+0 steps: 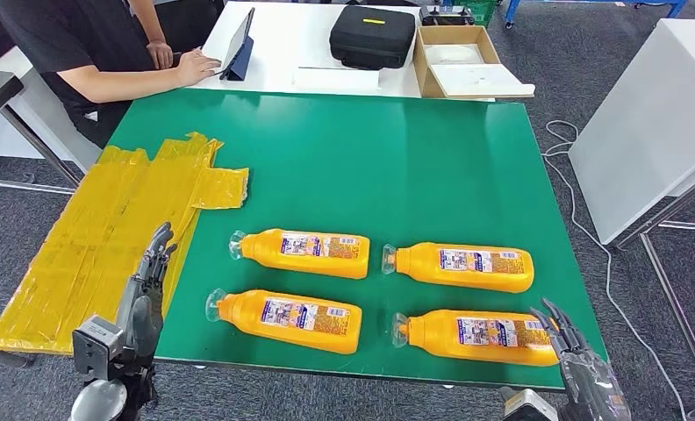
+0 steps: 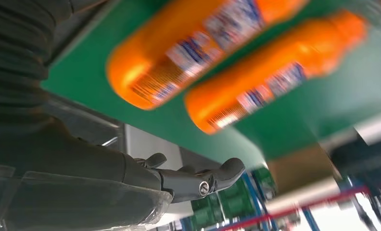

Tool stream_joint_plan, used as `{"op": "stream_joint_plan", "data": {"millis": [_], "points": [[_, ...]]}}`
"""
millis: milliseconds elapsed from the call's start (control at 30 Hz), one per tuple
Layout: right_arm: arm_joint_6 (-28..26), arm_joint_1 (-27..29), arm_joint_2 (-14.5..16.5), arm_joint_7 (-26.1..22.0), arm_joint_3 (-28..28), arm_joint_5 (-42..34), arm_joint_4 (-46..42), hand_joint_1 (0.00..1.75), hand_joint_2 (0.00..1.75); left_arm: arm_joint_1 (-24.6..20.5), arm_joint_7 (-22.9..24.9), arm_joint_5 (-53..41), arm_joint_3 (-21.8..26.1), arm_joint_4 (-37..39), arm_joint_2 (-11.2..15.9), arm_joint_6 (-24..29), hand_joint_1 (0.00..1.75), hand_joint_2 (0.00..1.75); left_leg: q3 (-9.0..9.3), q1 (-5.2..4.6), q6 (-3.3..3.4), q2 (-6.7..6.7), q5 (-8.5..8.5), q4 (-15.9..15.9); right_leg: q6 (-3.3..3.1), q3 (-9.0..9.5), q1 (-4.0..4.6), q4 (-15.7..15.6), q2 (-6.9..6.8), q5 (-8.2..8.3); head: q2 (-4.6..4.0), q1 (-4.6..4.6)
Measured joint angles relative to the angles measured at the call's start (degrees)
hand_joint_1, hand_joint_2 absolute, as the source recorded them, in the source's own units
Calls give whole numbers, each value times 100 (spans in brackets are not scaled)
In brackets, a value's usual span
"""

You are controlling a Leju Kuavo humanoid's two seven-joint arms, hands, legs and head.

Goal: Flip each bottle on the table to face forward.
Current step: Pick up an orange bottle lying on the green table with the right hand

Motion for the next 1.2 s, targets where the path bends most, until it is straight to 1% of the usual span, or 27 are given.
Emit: {"op": "stream_joint_plan", "data": {"millis": [67, 167, 300, 433, 600, 767, 900, 1033, 1200], "points": [[180, 30, -176, 162, 9, 67, -1, 0, 175, 45, 5, -57, 44, -30, -10, -56, 0, 0, 0, -2, 5, -2, -2, 0, 0, 1, 0, -1, 0, 0, 0, 0], [277, 33, -322, 244, 32, 105, 1, 0, 175, 76, 15, -91, 80, -51, -21, -91, 0, 0, 0, -2, 15, -2, -5, 0, 0, 4, 0, -1, -1, 0, 0, 0], [440, -6, -407, 365, 85, 156, 27, 0, 175, 88, 24, -102, 112, -73, -40, -114, 0, 0, 2, 0, 14, -1, 0, 0, -1, 7, 2, 0, -1, 1, 0, -1], [625, -239, -425, 403, 143, 313, 215, 0, 175, 42, 55, -140, 125, -72, -63, -167, 0, 0, 9, 1, 6, 0, 7, 0, 0, 7, 4, 0, 0, 2, 0, -1], [742, -576, -381, 336, 144, 519, 519, 0, 175, -97, 80, -160, 123, -56, -109, -232, 0, 0, 11, 0, 7, -2, 11, 0, 0, 9, 4, 1, -1, 3, 0, 1], [807, -678, -335, 328, 123, 613, 644, 0, 175, -181, 103, -161, 122, -7, -139, -273, 0, 0, 11, 0, 7, -2, 11, 1, 0, 8, 4, 0, -1, 3, 0, 0], [967, -803, -255, 328, 48, 861, 755, 0, 175, -384, 153, -161, 111, 110, -167, -354, 0, 0, 10, 0, 7, -2, 10, 1, 1, 9, 4, 1, -1, 3, 0, -1], [1146, -1002, -113, 331, -40, 1126, 985, 0, 175, -624, 196, -159, 91, 279, -207, -432, 0, 0, 12, 0, 8, -1, 14, 1, 2, 9, 4, 0, -1, 6, 0, 1], [1370, -1245, 172, 327, -64, 1434, 1320, 0, 175, -917, 227, -143, -3, 535, -255, -479, 0, 0, 11, 1, 12, -1, 21, 1, 3, 10, 4, 1, -1, 8, 0, -1]]}}
